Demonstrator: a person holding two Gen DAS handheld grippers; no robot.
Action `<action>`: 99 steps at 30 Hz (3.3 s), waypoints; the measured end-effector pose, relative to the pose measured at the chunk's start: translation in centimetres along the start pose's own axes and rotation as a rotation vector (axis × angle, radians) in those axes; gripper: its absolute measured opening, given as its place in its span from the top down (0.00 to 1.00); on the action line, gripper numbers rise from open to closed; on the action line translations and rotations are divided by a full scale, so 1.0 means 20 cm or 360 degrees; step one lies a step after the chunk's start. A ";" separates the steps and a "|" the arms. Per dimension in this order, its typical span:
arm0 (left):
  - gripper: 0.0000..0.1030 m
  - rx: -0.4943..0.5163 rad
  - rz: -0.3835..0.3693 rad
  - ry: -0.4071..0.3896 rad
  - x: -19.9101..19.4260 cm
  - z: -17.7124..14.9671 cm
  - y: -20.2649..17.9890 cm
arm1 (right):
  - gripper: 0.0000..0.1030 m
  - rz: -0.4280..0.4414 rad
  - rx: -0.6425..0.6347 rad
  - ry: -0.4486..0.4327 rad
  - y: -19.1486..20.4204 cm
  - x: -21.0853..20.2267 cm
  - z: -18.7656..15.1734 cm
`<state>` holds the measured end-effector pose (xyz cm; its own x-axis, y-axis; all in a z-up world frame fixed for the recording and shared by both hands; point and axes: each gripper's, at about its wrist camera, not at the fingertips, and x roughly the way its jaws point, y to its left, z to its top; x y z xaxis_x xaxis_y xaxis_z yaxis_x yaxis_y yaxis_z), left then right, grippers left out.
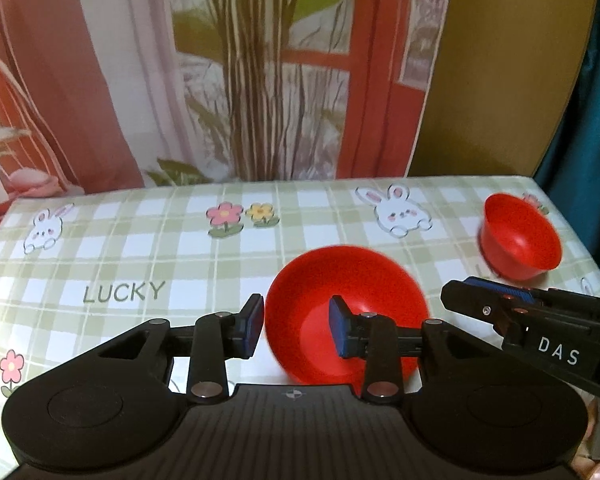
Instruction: Organize plates and bowls
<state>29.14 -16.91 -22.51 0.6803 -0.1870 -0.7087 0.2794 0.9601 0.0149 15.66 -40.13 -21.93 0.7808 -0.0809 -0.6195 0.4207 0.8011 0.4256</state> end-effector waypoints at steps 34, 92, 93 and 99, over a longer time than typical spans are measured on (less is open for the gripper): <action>0.54 0.0153 -0.0200 -0.0159 -0.06 0.16 -0.64 | 0.83 -0.0371 0.0086 -0.0250 -0.69 -0.36 0.14; 0.80 0.0031 -0.0265 -0.0148 -0.29 0.04 -0.24 | 0.89 -0.0073 0.0003 -0.0247 -0.07 -0.37 0.06; 0.80 0.0030 -0.0247 -0.0156 -0.32 0.03 -0.21 | 0.88 -0.0058 -0.0018 -0.0243 -0.03 -0.37 0.06; 0.79 -0.0001 -0.0186 -0.0185 -0.44 0.01 -0.07 | 0.88 0.0028 -0.0106 -0.0233 0.14 -0.39 0.04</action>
<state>22.83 -16.71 -16.15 0.7169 -0.3203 -0.6192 0.3608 0.9305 -0.0637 11.21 -37.69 -15.34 0.8487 -0.1483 -0.5077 0.3789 0.8403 0.3878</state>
